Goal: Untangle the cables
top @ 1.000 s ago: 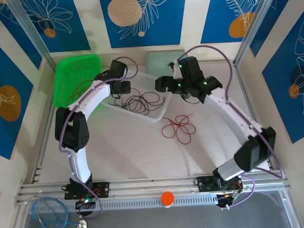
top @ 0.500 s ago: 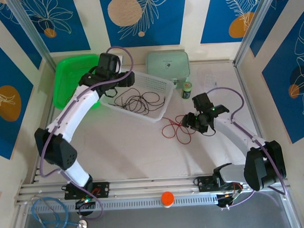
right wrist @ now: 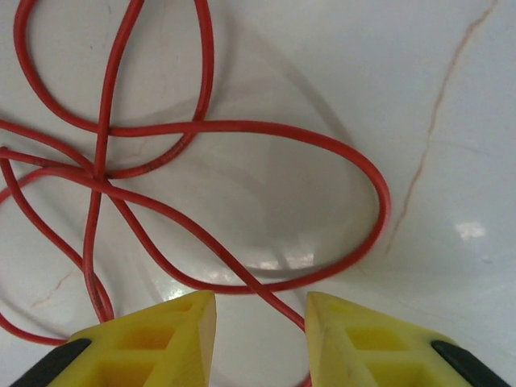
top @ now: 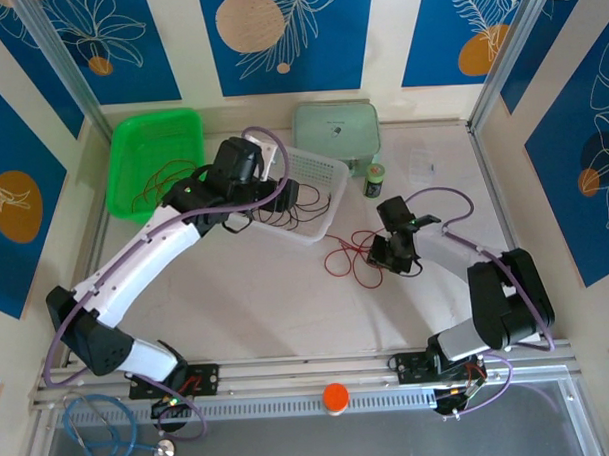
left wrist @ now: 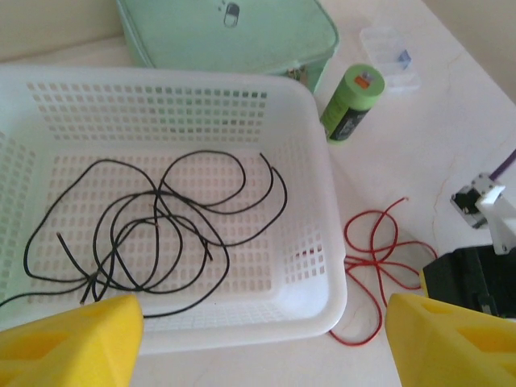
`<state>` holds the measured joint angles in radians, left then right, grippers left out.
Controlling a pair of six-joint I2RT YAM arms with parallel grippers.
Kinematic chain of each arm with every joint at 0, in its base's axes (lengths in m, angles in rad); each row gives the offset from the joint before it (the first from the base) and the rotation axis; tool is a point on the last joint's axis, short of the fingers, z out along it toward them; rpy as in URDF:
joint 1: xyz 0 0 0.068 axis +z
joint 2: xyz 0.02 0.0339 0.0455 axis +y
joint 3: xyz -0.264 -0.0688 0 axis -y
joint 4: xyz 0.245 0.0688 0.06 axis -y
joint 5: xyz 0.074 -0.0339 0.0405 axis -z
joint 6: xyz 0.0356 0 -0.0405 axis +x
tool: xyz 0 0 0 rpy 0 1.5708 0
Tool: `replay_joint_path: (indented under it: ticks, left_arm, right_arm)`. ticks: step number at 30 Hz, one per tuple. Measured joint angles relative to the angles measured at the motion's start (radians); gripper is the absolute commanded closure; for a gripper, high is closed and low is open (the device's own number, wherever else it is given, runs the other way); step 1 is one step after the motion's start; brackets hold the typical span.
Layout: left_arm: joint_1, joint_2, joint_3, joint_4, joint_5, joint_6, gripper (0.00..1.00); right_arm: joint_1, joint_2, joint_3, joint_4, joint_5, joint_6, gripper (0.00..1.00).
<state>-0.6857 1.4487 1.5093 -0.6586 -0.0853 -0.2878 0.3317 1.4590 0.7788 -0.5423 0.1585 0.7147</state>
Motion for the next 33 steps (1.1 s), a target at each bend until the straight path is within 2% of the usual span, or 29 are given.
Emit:
replay_joint_path:
  ticks: [9, 11, 16, 20, 23, 28, 33]
  left_arm:
    - [-0.007, 0.000, -0.010, 0.008, 0.004, -0.008, 0.22]
    - [-0.009, 0.000, -0.010, 0.009, 0.004, -0.011, 0.22]
    - [-0.032, -0.001, -0.010, 0.006, 0.007, -0.019, 0.22]
    - [-0.059, -0.006, -0.010, 0.002, 0.007, -0.021, 0.22]
    - [-0.082, -0.024, -0.018, 0.000, 0.007, -0.026, 0.22]
    - [-0.124, -0.051, -0.076, 0.018, 0.014, -0.038, 0.22]
    - [-0.156, -0.047, -0.136, 0.056, 0.055, -0.048, 0.22]
  right_arm:
    - [0.003, 0.098, 0.041, 0.034, 0.015, -0.007, 0.73]
    - [0.003, 0.124, 0.062, 0.019, 0.022, -0.009, 0.79]
    - [0.011, 0.158, 0.110, -0.054, 0.053, -0.026, 1.00]
    - [0.033, 0.154, 0.135, -0.043, 0.059, -0.042, 1.00]
    - [0.051, 0.082, 0.163, -0.084, 0.067, -0.061, 1.00]
    - [0.063, -0.193, 0.275, -0.195, 0.069, -0.121, 1.00]
    - [0.018, -0.379, 0.411, -0.278, 0.010, -0.204, 1.00]
